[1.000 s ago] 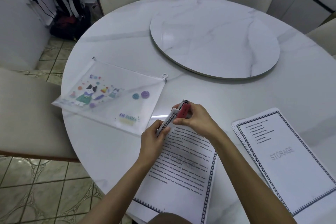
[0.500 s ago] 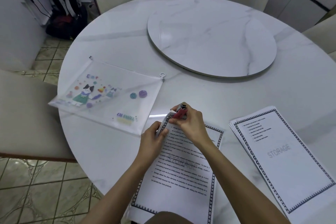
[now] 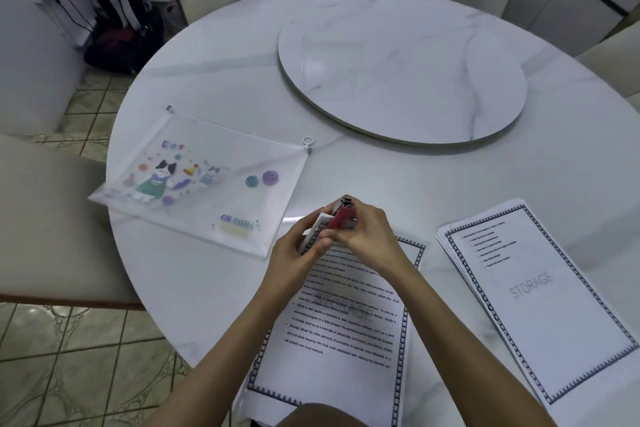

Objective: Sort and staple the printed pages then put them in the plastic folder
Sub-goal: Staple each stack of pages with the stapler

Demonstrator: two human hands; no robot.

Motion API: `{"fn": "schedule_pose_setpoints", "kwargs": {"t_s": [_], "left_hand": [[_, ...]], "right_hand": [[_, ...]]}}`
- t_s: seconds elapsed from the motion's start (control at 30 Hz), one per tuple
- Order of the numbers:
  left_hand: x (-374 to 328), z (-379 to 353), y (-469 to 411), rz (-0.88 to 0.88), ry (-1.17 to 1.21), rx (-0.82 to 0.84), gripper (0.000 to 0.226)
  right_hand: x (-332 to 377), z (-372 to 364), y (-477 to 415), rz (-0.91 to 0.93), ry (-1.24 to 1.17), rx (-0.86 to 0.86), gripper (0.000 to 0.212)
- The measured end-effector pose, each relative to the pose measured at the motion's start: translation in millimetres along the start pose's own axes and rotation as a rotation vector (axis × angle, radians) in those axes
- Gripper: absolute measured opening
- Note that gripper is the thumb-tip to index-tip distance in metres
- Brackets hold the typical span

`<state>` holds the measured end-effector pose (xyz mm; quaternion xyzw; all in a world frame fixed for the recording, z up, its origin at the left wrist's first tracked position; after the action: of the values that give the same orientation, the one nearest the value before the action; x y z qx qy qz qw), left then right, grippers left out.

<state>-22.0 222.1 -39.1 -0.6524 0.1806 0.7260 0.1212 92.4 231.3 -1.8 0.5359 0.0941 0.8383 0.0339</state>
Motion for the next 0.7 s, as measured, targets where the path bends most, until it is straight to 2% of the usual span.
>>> {"fn": "schedule_pose_setpoints", "kwargs": {"t_s": [0.13,0.33,0.43,0.53,0.6,0.7], "left_hand": [[-6.6,-13.4,-5.4,-0.013,0.021,0.047,0.048],[-4.9,-32.9,-9.2,-0.031,-0.008,0.064,0.048],[-5.9,-37.2,-13.3,-0.028,-0.033,0.074,0.038],[-4.0,-39.8,-14.3,-0.001,-0.090,0.088,0.029],[-1.0,-40.1,-15.2,0.032,-0.119,0.120,0.033],[1.7,-38.2,-20.0,0.049,-0.145,0.168,0.057]], "right_hand": [[-6.0,5.9,6.3,-0.021,-0.001,-0.017,0.022],[-22.0,21.4,24.3,-0.044,-0.045,-0.162,0.038],[-25.5,27.2,25.7,-0.031,-0.076,-0.184,0.032],[-34.1,28.2,23.6,-0.084,-0.133,-0.125,0.025],[-40.6,25.8,20.7,-0.126,-0.143,-0.052,0.025],[-43.4,23.8,19.6,-0.119,-0.178,-0.008,0.028]]}}
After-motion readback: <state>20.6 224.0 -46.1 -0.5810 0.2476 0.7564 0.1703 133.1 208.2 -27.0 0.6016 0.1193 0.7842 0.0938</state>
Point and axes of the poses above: each hand's wrist, its own y-axis away from the middle knuckle, its own z-axis out of the back of the hand, x = y × z, the point moved 9 cm from there along -y, towards the middle knuckle, and after that the axes turned 5 degrees about x, right-handed, at the moved point
